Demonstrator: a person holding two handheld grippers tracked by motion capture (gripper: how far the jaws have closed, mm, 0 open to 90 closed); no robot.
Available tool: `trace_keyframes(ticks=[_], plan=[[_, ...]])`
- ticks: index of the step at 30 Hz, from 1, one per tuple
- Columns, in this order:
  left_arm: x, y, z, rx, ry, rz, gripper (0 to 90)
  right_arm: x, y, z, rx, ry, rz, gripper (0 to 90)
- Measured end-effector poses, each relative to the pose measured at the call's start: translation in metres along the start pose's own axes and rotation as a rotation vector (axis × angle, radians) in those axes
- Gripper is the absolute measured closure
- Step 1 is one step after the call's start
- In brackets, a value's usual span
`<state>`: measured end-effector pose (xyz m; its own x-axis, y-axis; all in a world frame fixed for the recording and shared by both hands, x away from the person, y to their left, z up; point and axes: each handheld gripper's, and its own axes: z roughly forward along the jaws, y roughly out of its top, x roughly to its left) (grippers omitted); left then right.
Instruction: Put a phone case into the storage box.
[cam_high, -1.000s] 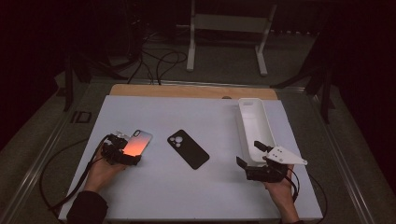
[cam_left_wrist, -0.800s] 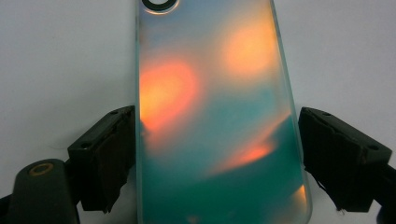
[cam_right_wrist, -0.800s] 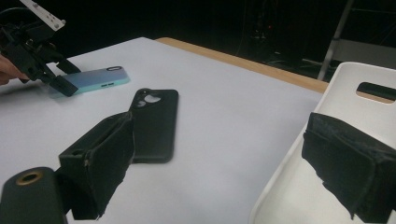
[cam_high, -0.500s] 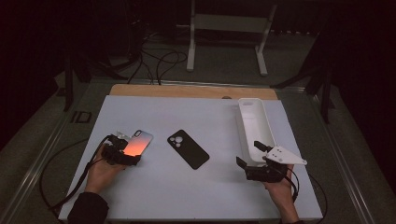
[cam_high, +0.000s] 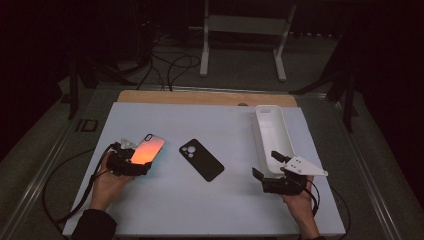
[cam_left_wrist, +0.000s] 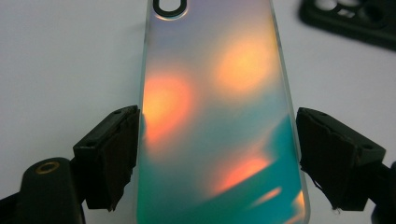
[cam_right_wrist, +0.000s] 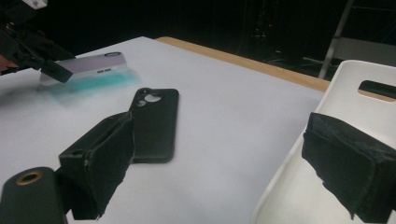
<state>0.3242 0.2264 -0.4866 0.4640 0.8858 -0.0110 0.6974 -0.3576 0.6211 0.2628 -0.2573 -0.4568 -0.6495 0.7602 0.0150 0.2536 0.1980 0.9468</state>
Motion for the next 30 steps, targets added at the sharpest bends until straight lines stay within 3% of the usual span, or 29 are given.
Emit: trace_keyframes(ticks=[2,13,18,23,30], plan=[[-0.002,0.001,-0.002,-0.009,0.002,0.003,17.1,0.000,0.000,0.000,0.000,0.000,0.001,9.3],[-0.027,0.016,-0.029,-0.173,-0.013,0.030,17.0,0.002,0.013,-0.001,-0.010,0.006,0.003,9.3],[-0.038,0.024,-0.038,-0.217,-0.022,0.053,17.0,0.002,0.023,0.004,-0.021,0.038,0.038,9.3],[-0.055,0.034,-0.048,-0.272,-0.031,0.098,17.0,0.001,0.035,0.014,0.002,0.085,0.058,9.2],[-0.066,0.041,-0.049,-0.303,-0.053,0.122,17.0,-0.001,0.049,0.022,0.032,0.124,0.091,8.1]])
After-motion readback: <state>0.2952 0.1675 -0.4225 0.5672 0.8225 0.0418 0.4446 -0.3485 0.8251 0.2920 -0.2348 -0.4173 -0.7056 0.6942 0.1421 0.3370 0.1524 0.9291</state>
